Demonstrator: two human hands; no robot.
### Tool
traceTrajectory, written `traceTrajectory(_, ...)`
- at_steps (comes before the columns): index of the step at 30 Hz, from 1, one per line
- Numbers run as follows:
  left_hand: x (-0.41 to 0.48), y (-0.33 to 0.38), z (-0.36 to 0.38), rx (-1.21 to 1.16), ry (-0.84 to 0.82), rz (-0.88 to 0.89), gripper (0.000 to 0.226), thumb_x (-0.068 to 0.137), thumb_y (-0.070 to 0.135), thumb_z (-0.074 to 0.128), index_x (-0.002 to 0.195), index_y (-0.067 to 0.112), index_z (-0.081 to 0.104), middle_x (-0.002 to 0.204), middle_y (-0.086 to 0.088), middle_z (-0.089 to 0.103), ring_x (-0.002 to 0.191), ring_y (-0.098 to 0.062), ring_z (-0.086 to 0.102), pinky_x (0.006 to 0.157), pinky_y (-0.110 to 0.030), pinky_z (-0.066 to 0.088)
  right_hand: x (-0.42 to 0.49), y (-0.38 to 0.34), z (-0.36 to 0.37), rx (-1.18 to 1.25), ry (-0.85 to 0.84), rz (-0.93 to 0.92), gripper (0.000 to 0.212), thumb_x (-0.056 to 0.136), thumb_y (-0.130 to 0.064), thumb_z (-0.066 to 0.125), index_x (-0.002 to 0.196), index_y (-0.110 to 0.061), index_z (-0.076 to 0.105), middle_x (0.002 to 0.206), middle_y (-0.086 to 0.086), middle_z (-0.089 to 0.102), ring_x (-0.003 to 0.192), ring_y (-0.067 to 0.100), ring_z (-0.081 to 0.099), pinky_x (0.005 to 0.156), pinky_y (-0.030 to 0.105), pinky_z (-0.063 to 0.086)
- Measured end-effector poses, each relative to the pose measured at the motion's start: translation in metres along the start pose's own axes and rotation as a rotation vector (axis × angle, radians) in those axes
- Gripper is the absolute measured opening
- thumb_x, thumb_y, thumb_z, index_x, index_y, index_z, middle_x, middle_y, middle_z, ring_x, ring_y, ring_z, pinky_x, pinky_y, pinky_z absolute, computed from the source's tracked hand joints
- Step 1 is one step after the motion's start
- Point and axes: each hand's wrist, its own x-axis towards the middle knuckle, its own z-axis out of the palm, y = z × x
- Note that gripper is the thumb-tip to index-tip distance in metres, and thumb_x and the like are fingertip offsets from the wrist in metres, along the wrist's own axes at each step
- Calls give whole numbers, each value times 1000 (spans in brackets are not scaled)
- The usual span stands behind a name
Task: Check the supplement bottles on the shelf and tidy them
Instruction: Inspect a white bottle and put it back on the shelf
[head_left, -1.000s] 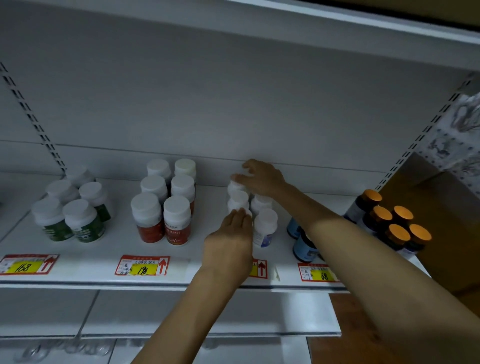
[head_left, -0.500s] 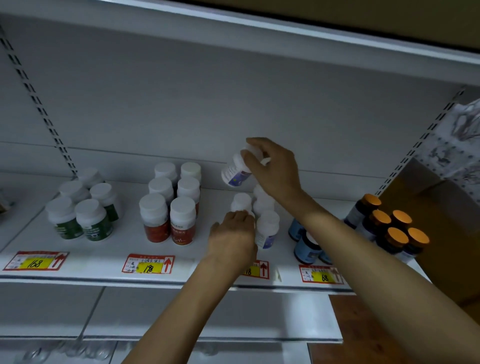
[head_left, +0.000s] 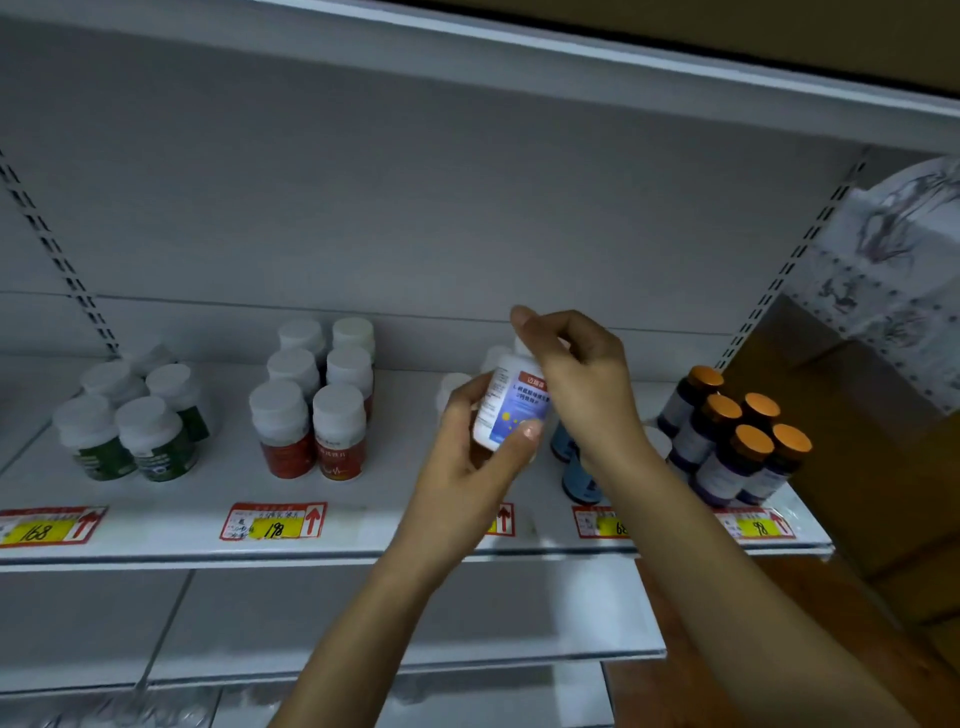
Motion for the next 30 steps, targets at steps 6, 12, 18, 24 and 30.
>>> traceTrajectory(6, 1, 6, -1, -410, 35, -277, 47, 80, 41, 63, 115, 11, 56, 94, -14, 72, 66, -19, 67, 64, -29, 57, -8, -3, -3, 313, -218, 325, 29, 94, -43, 51, 91, -22, 71, 90, 3, 74, 82, 19, 69, 70, 30, 55)
traceTrajectory(12, -4, 12, 3, -488, 19, -292, 56, 73, 38, 56, 118, 6, 56, 91, -14, 71, 66, -18, 66, 72, -32, 59, -18, -1, -8, 206, -220, 179, 13, 94, -22, 58, 103, -24, 67, 87, -3, 71, 74, 10, 66, 57, 19, 49)
traceTrajectory(18, -9, 16, 11, -333, 73, -168, 51, 73, 42, 60, 118, 17, 56, 94, 0, 73, 90, -20, 71, 81, -32, 58, -25, -2, -14, 188, -152, 88, 27, 96, -21, 55, 122, -19, 59, 86, -10, 71, 80, 4, 69, 71, 18, 54)
traceTrajectory(24, -11, 18, 16, -228, 81, -119, 54, 79, 45, 55, 127, 20, 53, 111, -3, 69, 102, -20, 68, 88, -33, 56, -36, -5, -21, 202, -183, 115, 40, 94, -21, 58, 133, -21, 52, 101, -5, 72, 88, 5, 70, 69, 16, 53)
traceTrajectory(30, -9, 19, 19, -378, 82, -206, 33, 99, 23, 37, 122, 17, 59, 101, -5, 73, 91, -17, 70, 82, -33, 54, -39, -8, -27, 258, -142, 157, 36, 94, -19, 58, 130, -18, 54, 95, -2, 71, 77, 1, 69, 62, 13, 51)
